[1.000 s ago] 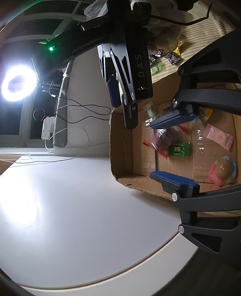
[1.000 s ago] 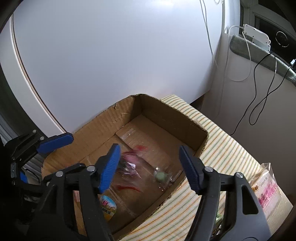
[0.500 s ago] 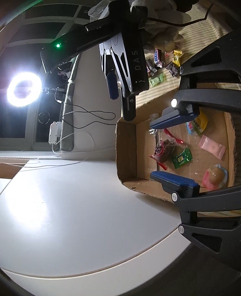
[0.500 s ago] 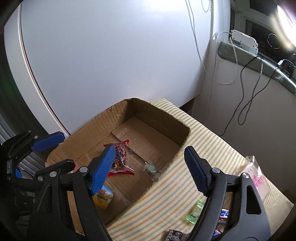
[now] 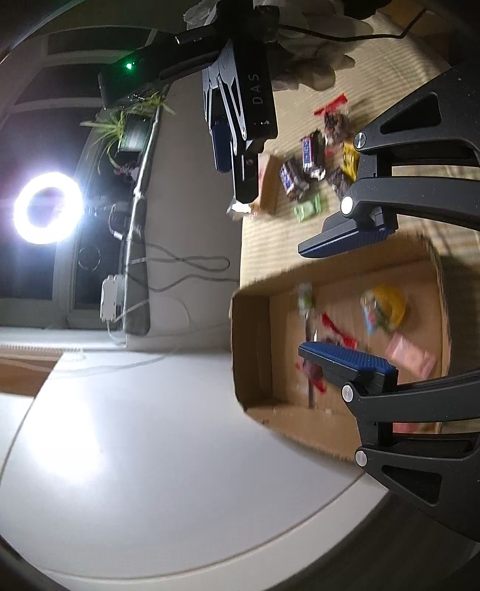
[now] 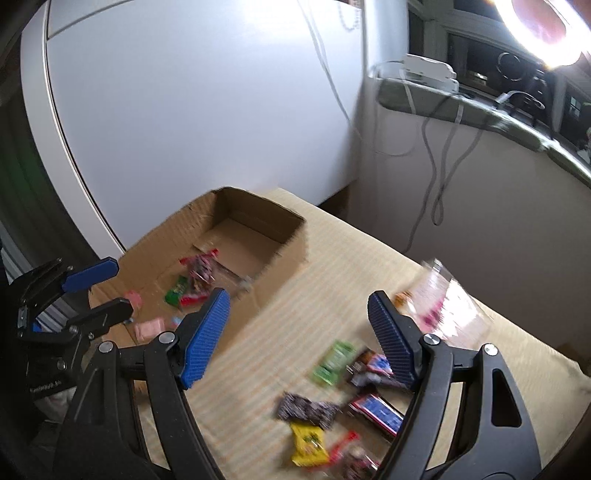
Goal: Organize snacks
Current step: 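Move both open tools back toward the remaining snacks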
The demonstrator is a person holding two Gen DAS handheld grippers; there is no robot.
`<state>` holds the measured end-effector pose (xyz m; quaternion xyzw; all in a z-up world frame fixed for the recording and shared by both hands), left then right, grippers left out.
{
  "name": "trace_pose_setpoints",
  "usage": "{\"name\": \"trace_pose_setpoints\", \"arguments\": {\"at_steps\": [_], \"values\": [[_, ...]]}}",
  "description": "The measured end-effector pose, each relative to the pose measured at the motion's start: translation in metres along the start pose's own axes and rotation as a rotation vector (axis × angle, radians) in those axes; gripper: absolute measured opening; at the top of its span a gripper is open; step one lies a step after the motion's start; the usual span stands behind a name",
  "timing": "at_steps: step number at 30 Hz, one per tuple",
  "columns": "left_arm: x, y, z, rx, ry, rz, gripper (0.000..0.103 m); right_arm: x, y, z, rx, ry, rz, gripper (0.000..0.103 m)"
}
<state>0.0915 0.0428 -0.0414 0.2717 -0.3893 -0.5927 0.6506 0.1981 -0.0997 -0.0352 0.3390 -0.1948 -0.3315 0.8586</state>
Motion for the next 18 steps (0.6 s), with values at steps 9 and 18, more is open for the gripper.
{"name": "trace_pose_setpoints", "arguments": {"at_steps": [9, 18], "values": [[0.052, -0.014, -0.009, -0.044, -0.092, -0.044, 0.046, 0.036, -0.056, 0.032, -0.064, -0.060, -0.035, 0.085], [0.091, -0.044, -0.024, -0.138, -0.159, -0.070, 0.046, 0.034, -0.106, 0.043, -0.097, 0.017, 0.023, 0.076]]}}
Point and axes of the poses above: each gripper's, at about its wrist camera, not at the fingertips, and z roughly against the way its jaws point, x to its right, y to its top, the point moved 4 cm from there along -z, roughly the way its jaws point, and after that the axes turned 11 degrees about z, right-handed, at the moved point
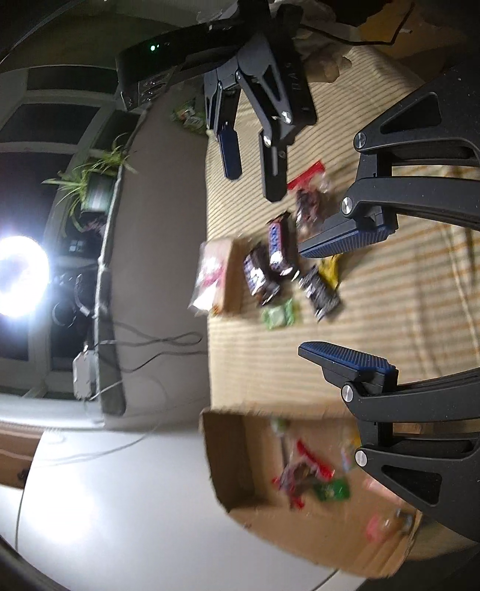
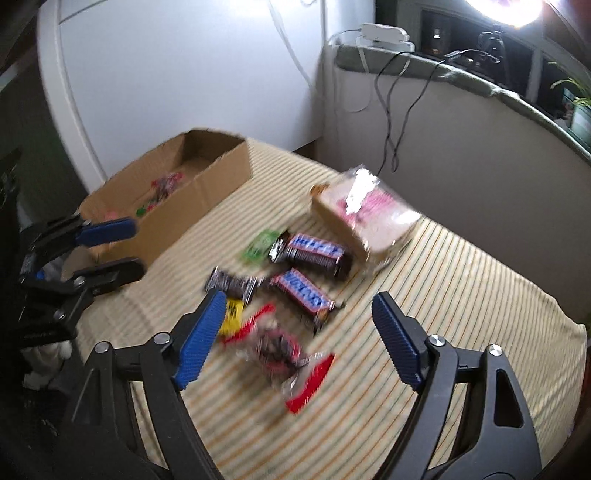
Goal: Organize snacks
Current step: 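Move both open tools back toward the remaining snacks, then grasp the yellow candy with the left tool while the right tool grasps the red chocolate bag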
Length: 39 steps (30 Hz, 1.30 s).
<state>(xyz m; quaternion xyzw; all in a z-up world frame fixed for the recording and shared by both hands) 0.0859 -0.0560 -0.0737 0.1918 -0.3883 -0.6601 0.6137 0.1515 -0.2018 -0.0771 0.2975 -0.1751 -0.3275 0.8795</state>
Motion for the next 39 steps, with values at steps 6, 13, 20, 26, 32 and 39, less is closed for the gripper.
{"name": "trace_pose_setpoints", "arguments": {"at_steps": [6, 13, 20, 26, 32, 39], "values": [[0.015, -0.013, -0.019, -0.061, -0.019, -0.016, 0.046, -0.016, -0.015, -0.016, -0.046, 0.054, 0.086, 0.058], [0.017, -0.014, -0.040, -0.133, -0.045, 0.029, 0.046, -0.023, -0.023, -0.032, -0.075, 0.100, 0.135, 0.056], [0.018, -0.015, -0.059, -0.183, -0.060, 0.067, 0.045, -0.023, -0.026, -0.044, -0.093, 0.118, 0.166, 0.056], [0.018, -0.018, -0.070, -0.214, -0.050, 0.068, 0.045, -0.020, -0.033, -0.051, -0.124, 0.099, 0.173, 0.045], [0.024, -0.015, -0.080, -0.219, -0.032, 0.028, 0.045, -0.007, -0.041, -0.042, -0.137, 0.092, 0.146, 0.038], [0.036, -0.011, -0.090, -0.220, -0.004, -0.067, 0.041, 0.007, -0.053, -0.032, -0.152, 0.046, 0.124, 0.038]]}}
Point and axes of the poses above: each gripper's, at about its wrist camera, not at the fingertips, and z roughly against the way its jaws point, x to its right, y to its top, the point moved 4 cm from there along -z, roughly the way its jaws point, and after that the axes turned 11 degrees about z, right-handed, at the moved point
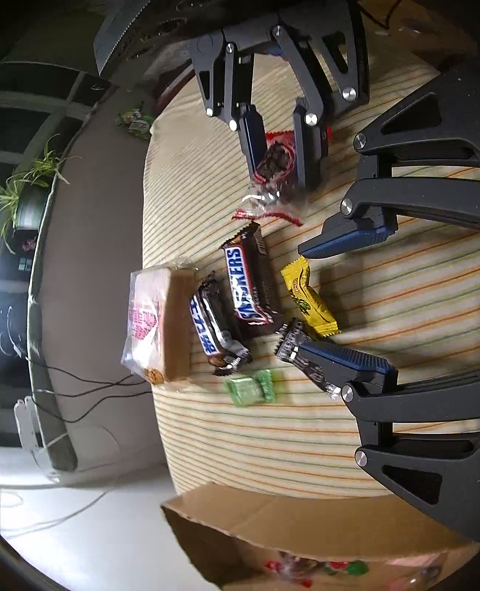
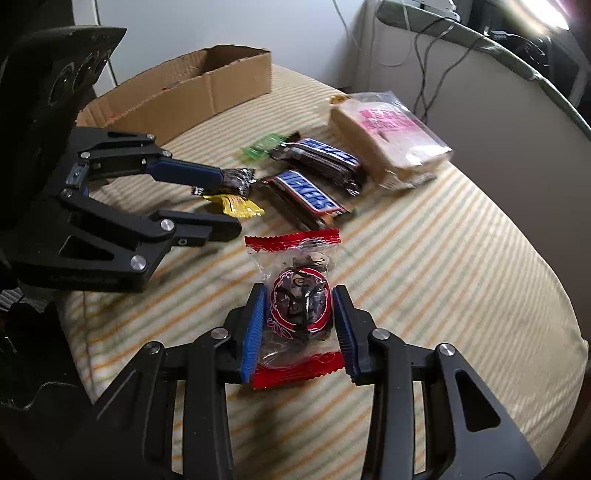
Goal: Organize snacks
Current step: 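Grasp the yellow candy with the left tool while the right tool grasps the red chocolate bag, then carry both snacks into the cardboard box and open both tools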
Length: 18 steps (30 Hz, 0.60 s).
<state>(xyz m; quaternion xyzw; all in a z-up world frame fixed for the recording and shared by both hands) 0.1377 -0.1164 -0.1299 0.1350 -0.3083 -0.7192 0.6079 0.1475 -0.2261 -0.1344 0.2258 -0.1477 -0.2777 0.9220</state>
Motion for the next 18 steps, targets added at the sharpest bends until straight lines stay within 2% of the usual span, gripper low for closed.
{"name": "trace_pose_setpoints", "arguments": {"at_steps": [1, 3, 12, 18], "values": [[0.002, 0.001, -0.002, 0.001, 0.001, -0.008, 0.030, 0.001, -0.001, 0.001, 0.000, -0.002, -0.005, 0.038], [0.004, 0.001, -0.008, -0.008, 0.009, -0.019, 0.018, 0.003, -0.003, 0.002, 0.000, -0.007, -0.013, 0.038], [0.001, 0.001, -0.005, 0.013, -0.005, 0.000, 0.008, 0.007, -0.007, 0.006, 0.012, -0.010, -0.046, 0.036], [0.002, 0.001, 0.001, 0.024, -0.028, 0.012, 0.007, 0.006, -0.006, 0.010, 0.020, -0.030, -0.062, 0.036]]}}
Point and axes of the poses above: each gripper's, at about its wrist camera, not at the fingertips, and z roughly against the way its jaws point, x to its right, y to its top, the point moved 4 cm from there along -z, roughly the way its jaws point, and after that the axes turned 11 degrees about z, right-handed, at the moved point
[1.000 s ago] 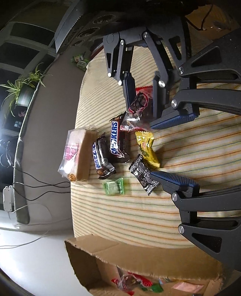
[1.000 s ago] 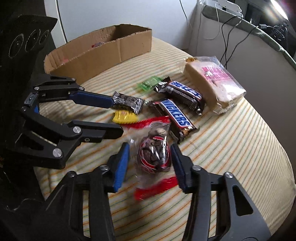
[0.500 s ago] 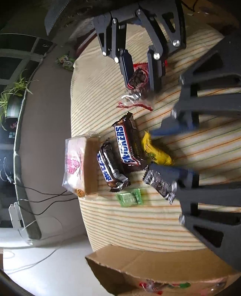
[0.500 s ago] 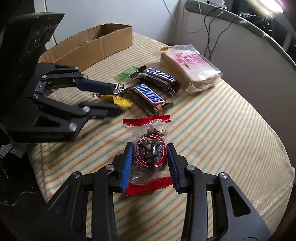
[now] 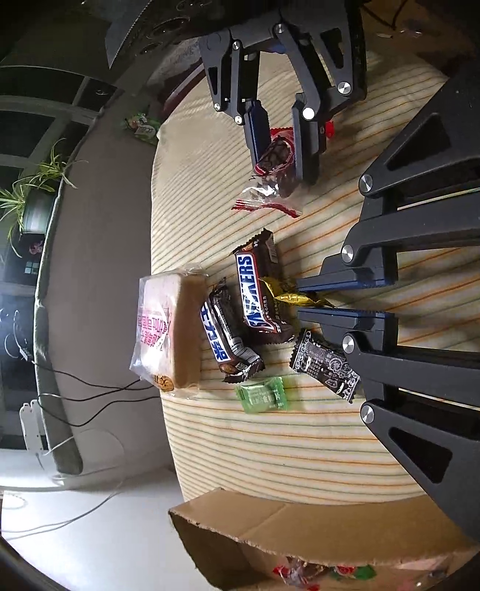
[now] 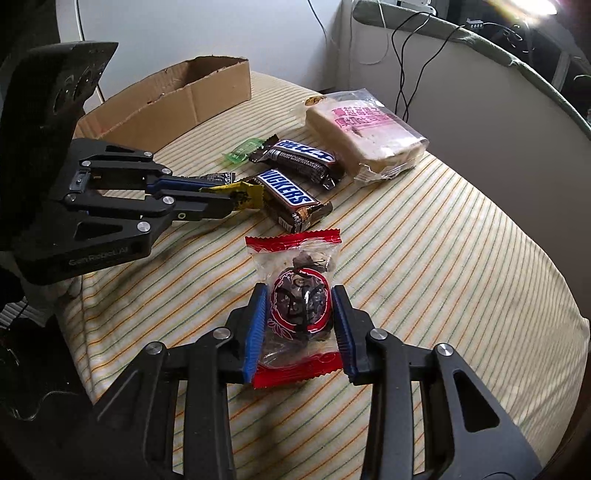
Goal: Organize snacks
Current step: 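Carry both snacks into the cardboard box and open both tools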
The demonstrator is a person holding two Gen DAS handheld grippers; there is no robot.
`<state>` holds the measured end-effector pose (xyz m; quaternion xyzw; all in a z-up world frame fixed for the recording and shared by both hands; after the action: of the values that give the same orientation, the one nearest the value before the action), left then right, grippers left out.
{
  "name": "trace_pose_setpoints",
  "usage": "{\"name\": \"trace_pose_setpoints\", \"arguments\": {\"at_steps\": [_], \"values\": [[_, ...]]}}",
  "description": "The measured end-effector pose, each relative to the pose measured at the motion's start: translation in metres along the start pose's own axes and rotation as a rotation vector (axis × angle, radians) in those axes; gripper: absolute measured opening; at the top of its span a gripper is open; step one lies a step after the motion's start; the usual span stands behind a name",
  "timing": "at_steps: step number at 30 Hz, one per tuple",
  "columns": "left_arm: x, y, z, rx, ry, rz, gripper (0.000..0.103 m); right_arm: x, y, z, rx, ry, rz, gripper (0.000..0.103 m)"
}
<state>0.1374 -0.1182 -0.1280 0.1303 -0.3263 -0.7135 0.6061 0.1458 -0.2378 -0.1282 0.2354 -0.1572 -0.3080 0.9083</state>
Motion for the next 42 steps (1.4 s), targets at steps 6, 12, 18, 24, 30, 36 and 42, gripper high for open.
{"name": "trace_pose_setpoints", "arguments": {"at_steps": [6, 12, 18, 24, 30, 36, 42], "values": [[0.000, 0.001, 0.021, 0.043, -0.037, 0.031, 0.007, 0.000, 0.004, 0.015, 0.029, -0.019, -0.023, 0.036], [-0.009, 0.009, 0.054, 0.109, -0.044, 0.056, 0.007, -0.004, 0.016, 0.030, 0.062, -0.040, -0.029, 0.036], [-0.032, 0.012, 0.082, 0.173, -0.014, 0.091, 0.007, -0.015, 0.043, 0.038, 0.099, -0.042, -0.010, 0.036], [-0.071, 0.012, 0.109, 0.228, 0.034, 0.145, 0.007, -0.033, 0.077, 0.036, 0.134, -0.025, 0.022, 0.036], [-0.113, 0.009, 0.131, 0.263, 0.097, 0.199, 0.007, -0.059, 0.112, 0.024, 0.158, 0.010, 0.057, 0.036], [-0.151, 0.002, 0.146, 0.284, 0.162, 0.245, 0.007, -0.080, 0.144, 0.011, 0.168, 0.043, 0.103, 0.036], [-0.174, -0.004, 0.152, 0.287, 0.189, 0.274, 0.007, -0.086, 0.181, -0.006, 0.173, 0.065, 0.130, 0.036]]}}
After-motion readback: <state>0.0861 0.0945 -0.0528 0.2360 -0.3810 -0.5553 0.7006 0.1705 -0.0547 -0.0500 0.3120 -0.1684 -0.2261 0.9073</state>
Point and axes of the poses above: each gripper's, at about its wrist camera, not at the fingertips, and z roughly against the way its jaws point, x to its right, y to its top, the point moved 4 cm from there along -z, roughly the way its jaws point, and after that the axes turned 11 degrees about z, right-handed, at the moved point
